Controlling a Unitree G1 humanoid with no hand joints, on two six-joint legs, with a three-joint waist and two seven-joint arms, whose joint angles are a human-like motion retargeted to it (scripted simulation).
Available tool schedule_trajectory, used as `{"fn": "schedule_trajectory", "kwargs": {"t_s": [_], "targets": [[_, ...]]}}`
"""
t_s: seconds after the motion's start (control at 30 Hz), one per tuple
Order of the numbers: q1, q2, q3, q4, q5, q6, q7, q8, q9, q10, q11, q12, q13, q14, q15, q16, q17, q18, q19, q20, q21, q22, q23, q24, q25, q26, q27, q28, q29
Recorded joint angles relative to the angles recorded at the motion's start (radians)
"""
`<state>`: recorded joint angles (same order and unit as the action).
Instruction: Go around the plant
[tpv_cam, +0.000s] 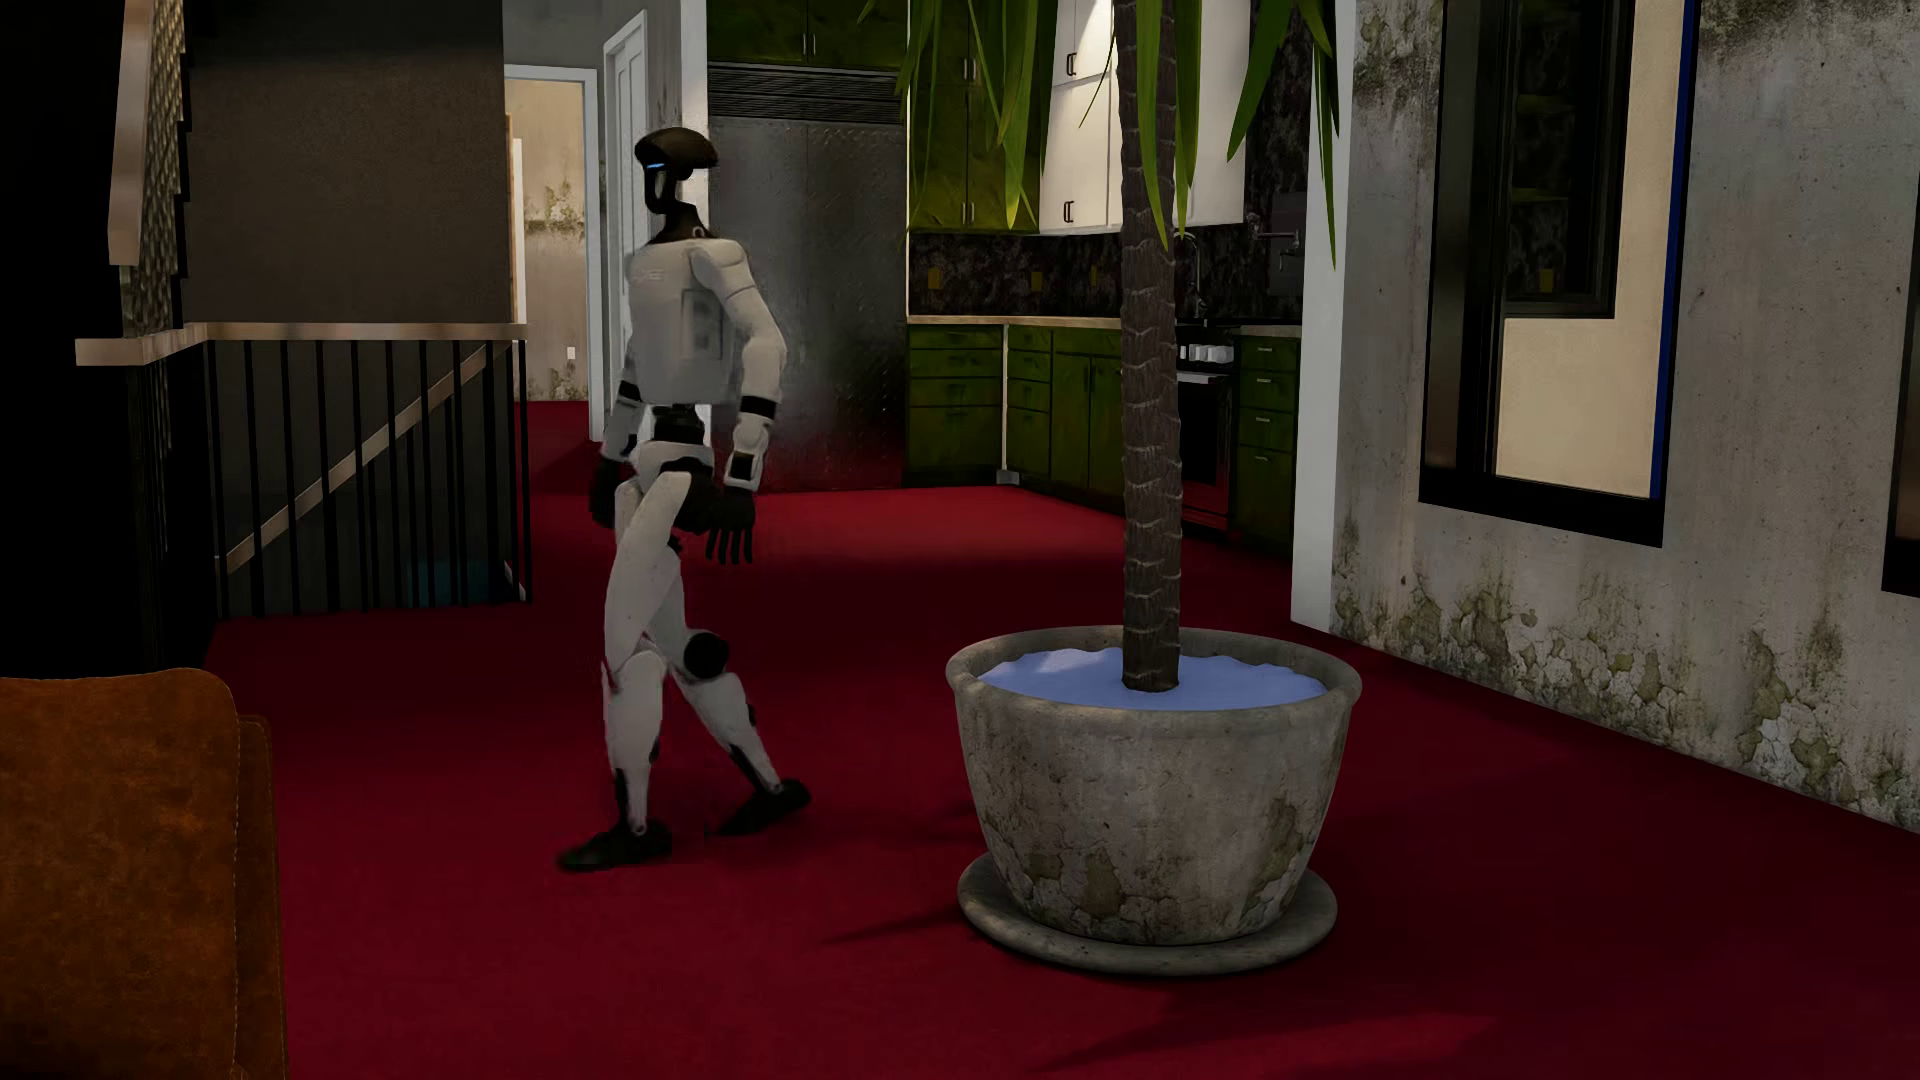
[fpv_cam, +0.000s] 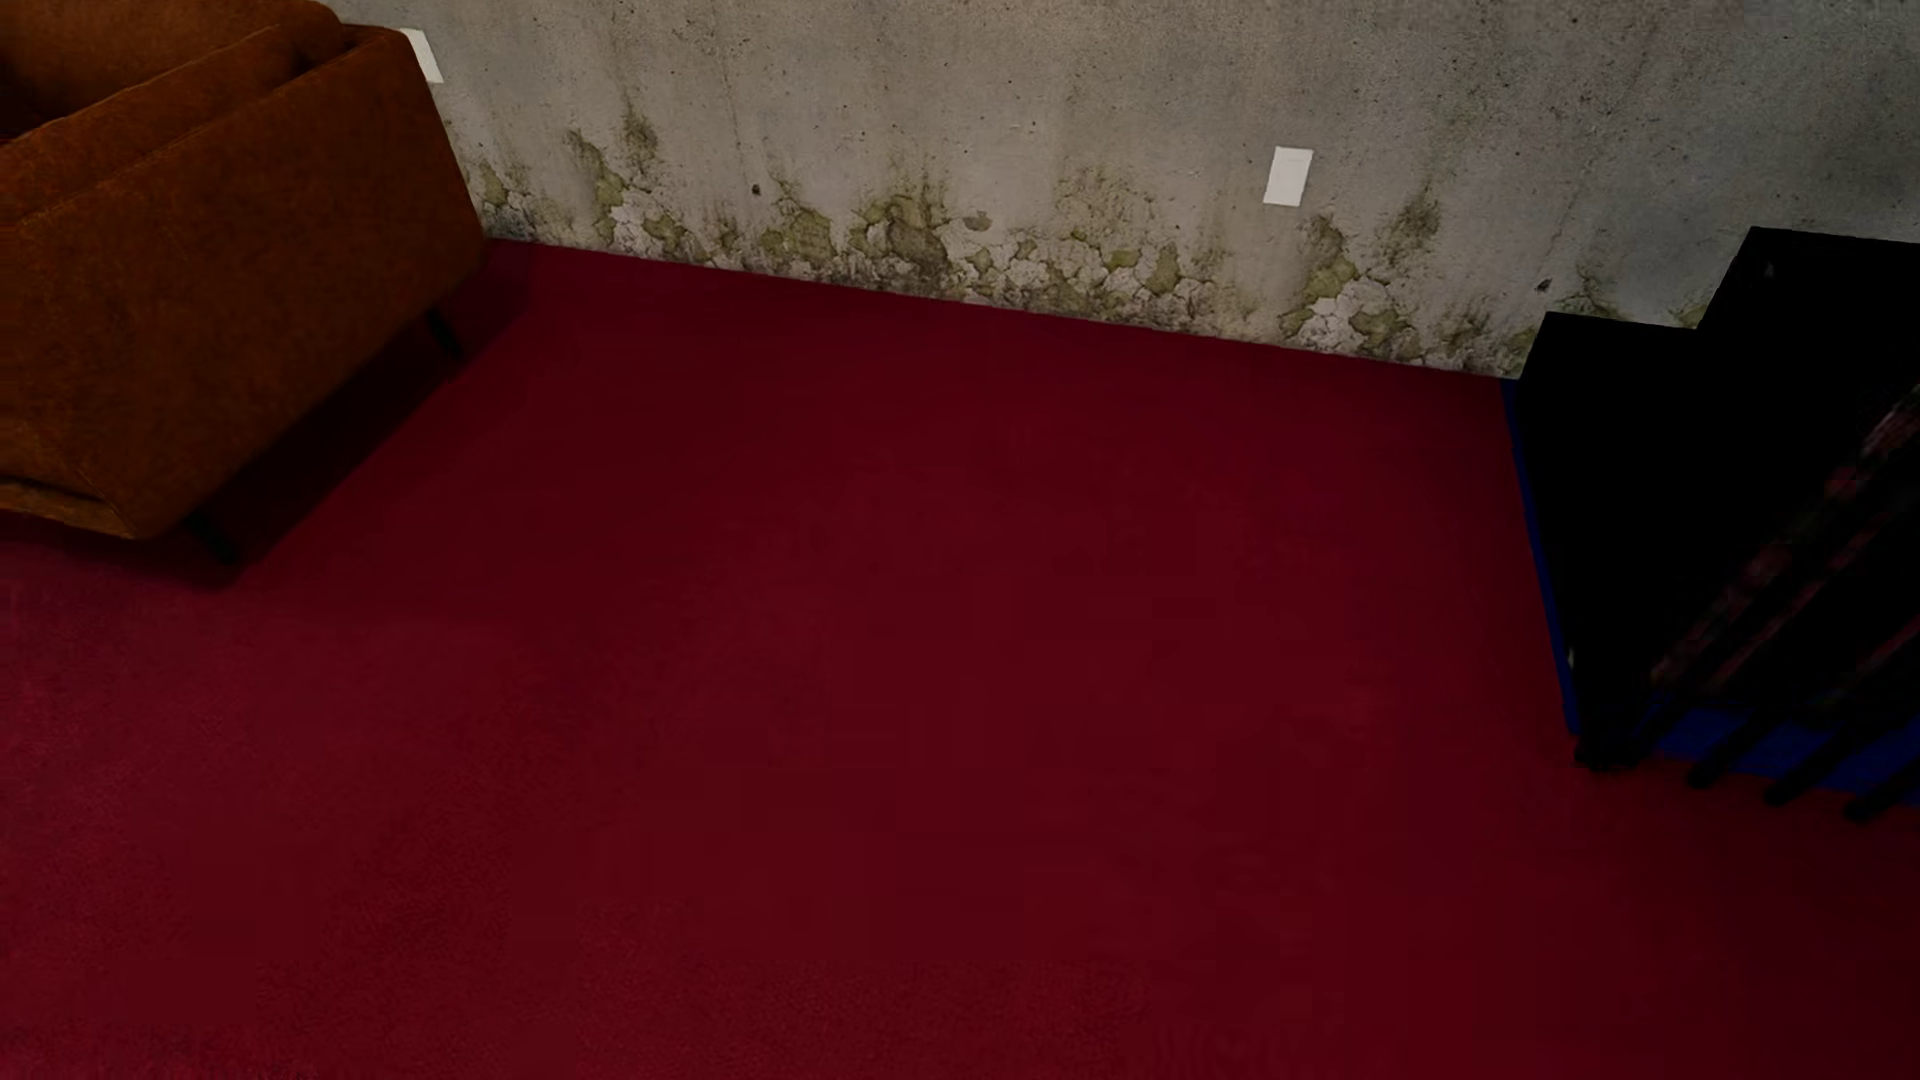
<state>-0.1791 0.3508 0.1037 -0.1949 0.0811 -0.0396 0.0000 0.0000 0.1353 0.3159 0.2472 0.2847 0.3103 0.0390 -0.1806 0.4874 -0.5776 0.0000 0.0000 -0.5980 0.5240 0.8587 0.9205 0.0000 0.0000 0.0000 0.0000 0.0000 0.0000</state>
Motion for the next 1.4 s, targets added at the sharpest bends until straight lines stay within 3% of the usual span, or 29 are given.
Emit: {"fn": "schedule_trajectory", "kwargs": {"t_s": [0.07,0.1,0.13,0.2,0.27,0.33,0.37,0.43,0.53,0.6,0.67,0.73,0.8,0.87,0.97,1.0,1.07,1.1,1.13,1.2,1.23,1.27,1.3,1.33,1.37,1.4], "targets": [[0.041,0.055,0.002,-0.012,0.034,0.015,0.0,0.0,-0.01,0.069,0.011,-0.003,-0.036,-0.048,0.051,-0.01,-0.004,0.0,0.0,-0.033,-0.042,0.03,-0.012,0.0,0.0,0.0,0.0,0.0,0.0],[0.02,0.075,0.011,0.0,0.027,0.015,0.0,0.0,-0.017,-0.123,0.102,0.001,-0.04,0.092,-0.053,-0.01,0.004,0.0,0.0,-0.057,-0.077,0.047,-0.026,0.0,0.0,0.0,0.0,0.0,0.0],[0.003,0.078,0.017,0.002,0.004,-0.001,0.0,0.0,-0.029,-0.083,0.156,0.012,-0.039,0.133,-0.068,-0.008,0.021,0.0,0.0,-0.074,-0.102,0.066,-0.04,0.0,0.0,0.0,0.0,0.0,0.0],[-0.061,-0.002,-0.002,-0.006,-0.077,-0.04,0.0,0.0,-0.054,0.064,0.402,0.012,-0.029,0.468,0.1,0.008,0.068,0.0,0.0,-0.133,-0.101,0.121,-0.052,0.0,0.0,0.0,0.0,0.0,0.0],[-0.007,-0.212,0.009,-0.055,-0.174,-0.054,0.0,0.0,-0.057,0.088,0.782,-0.024,-0.028,0.373,0.237,0.023,0.103,0.0,0.0,-0.157,-0.029,0.145,-0.04,0.0,0.0,0.0,0.0,0.0,0.0],[0.041,-0.462,0.003,-0.064,-0.177,-0.043,0.0,0.0,-0.066,0.077,1.024,-0.065,-0.043,0.183,0.098,0.027,0.121,0.0,0.0,-0.102,0.067,0.132,-0.021,0.0,0.0,0.0,0.0,0.0,0.0],[0.086,-0.544,-0.021,-0.067,-0.16,-0.028,0.0,0.0,-0.069,0.064,1.024,-0.078,-0.037,0.101,0.05,0.025,0.123,0.0,0.0,-0.064,0.091,0.112,-0.021,0.0,0.0,0.0,0.0,0.0,0.0],[0.135,-0.668,-0.071,-0.058,-0.11,-0.002,0.0,0.0,-0.092,0.064,0.799,-0.077,-0.006,-0.048,0.045,0.021,0.122,0.0,0.0,0.032,0.09,0.025,-0.038,0.0,0.0,0.0,0.0,0.0,0.0],[0.183,-0.688,-0.118,-0.047,-0.064,0.014,0.0,0.0,-0.106,0.11,0.22,-0.091,0.015,-0.218,0.166,0.013,0.127,0.0,0.0,0.058,0.084,-0.053,-0.002,0.0,0.0,0.0,0.0,0.0,0.0],[0.19,-0.674,-0.127,-0.026,-0.091,0.026,0.0,0.0,-0.106,0.182,0.095,-0.103,0.015,-0.279,0.254,0.001,0.117,0.0,0.0,0.05,0.138,-0.026,0.04,0.0,0.0,0.0,0.0,0.0,0.0],[0.207,-0.646,-0.117,-0.009,-0.108,0.016,0.0,0.0,-0.115,0.227,0.125,-0.094,0.017,-0.305,0.321,0.001,0.105,0.0,0.0,0.018,0.17,0.022,0.062,0.0,0.0,0.0,0.0,0.0,0.0],[0.182,-0.578,-0.101,0.044,-0.104,0.028,0.0,0.0,-0.118,0.344,0.172,-0.078,0.018,-0.157,0.258,-0.001,0.094,0.0,0.0,-0.042,0.179,0.114,0.074,0.0,0.0,0.0,0.0,0.0,0.0],[0.122,-0.384,-0.117,0.083,-0.094,0.03,0.0,0.0,-0.062,0.543,0.155,-0.059,0.029,0.137,0.161,0.0,0.045,0.0,0.0,-0.132,0.138,0.165,0.026,0.0,0.0,0.0,0.0,0.0,0.0],[0.054,-0.238,-0.108,0.078,-0.096,0.002,0.0,0.0,-0.03,0.605,0.001,-0.043,0.034,0.236,0.234,0.016,0.011,0.0,0.0,-0.139,0.087,0.147,0.004,0.0,0.0,0.0,0.0,0.0,0.0],[-0.042,-0.097,-0.054,0.048,-0.083,-0.031,0.0,0.0,-0.008,0.44,-0.059,-0.023,0.04,0.357,0.298,0.02,-0.032,0.0,0.0,-0.059,0.044,0.082,0.006,0.0,0.0,0.0,0.0,0.0,0.0],[-0.057,-0.054,-0.039,0.03,-0.067,-0.036,0.0,0.0,0.003,0.342,-0.075,-0.023,0.035,0.38,0.33,0.018,-0.044,0.0,0.0,-0.049,0.056,0.072,0.007,0.0,0.0,0.0,0.0,0.0,0.0],[-0.065,-0.012,-0.033,-0.019,-0.032,-0.036,0.0,0.0,0.016,0.122,-0.076,-0.037,0.009,0.278,0.704,0.009,-0.05,0.0,0.0,-0.067,0.057,0.087,0.015,0.0,0.0,0.0,0.0,0.0,0.0],[-0.045,-0.001,-0.03,-0.045,-0.023,-0.034,0.0,0.0,0.018,0.009,-0.073,-0.042,-0.011,0.106,0.704,0.006,-0.044,0.0,0.0,-0.09,0.05,0.105,0.021,0.0,0.0,0.0,0.0,0.0,0.0],[-0.013,0.013,-0.021,-0.06,-0.017,-0.033,0.0,0.0,0.018,-0.091,-0.072,-0.042,-0.031,0.041,0.718,0.004,-0.032,0.0,0.0,-0.116,0.035,0.127,0.023,0.0,0.0,0.0,0.0,0.0,0.0],[-0.006,0.026,-0.002,-0.05,-0.012,-0.034,0.0,0.0,0.002,-0.105,-0.133,-0.027,-0.047,-0.013,0.575,0.006,0.008,0.0,0.0,-0.176,-0.037,0.173,-0.022,0.0,0.0,0.0,0.0,0.0,0.0],[-0.014,0.034,-0.003,-0.058,-0.026,-0.043,0.0,0.0,-0.008,-0.07,0.184,-0.019,-0.045,-0.045,0.131,0.005,0.029,0.0,0.0,-0.211,-0.07,0.2,-0.058,0.0,0.0,0.0,0.0,0.0,0.0],[-0.031,0.033,-0.02,-0.073,-0.055,-0.056,0.0,0.0,-0.021,0.0,0.248,-0.017,-0.041,0.096,0.024,0.003,0.052,0.0,0.0,-0.258,-0.088,0.228,-0.084,0.0,0.0,0.0,0.0,0.0,0.0],[-0.048,0.025,-0.036,-0.083,-0.092,-0.059,0.0,0.0,-0.032,0.042,0.343,-0.021,-0.035,0.406,0.101,-0.002,0.071,0.0,0.0,-0.302,-0.086,0.25,-0.096,0.0,0.0,0.0,0.0,0.0,0.0],[-0.026,-0.014,-0.05,-0.09,-0.129,-0.046,0.0,0.0,-0.037,0.078,0.476,-0.025,-0.03,0.344,0.2,-0.005,0.082,0.0,0.0,-0.314,-0.069,0.249,-0.094,0.0,0.0,0.0,0.0,0.0,0.0],[0.016,-0.102,-0.058,-0.087,-0.177,-0.041,0.0,0.0,-0.041,0.066,0.64,-0.03,-0.04,0.201,0.269,-0.004,0.092,0.0,0.0,-0.281,-0.037,0.222,-0.083,0.0,0.0,0.0,0.0,0.0,0.0],[0.048,-0.219,-0.067,-0.085,-0.211,-0.043,0.0,0.0,-0.048,0.05,0.794,-0.041,-0.056,0.063,0.264,0.002,0.103,0.0,0.0,-0.223,-0.01,0.181,-0.073,0.0,0.0,0.0,0.0,0.0,0.0]]}}
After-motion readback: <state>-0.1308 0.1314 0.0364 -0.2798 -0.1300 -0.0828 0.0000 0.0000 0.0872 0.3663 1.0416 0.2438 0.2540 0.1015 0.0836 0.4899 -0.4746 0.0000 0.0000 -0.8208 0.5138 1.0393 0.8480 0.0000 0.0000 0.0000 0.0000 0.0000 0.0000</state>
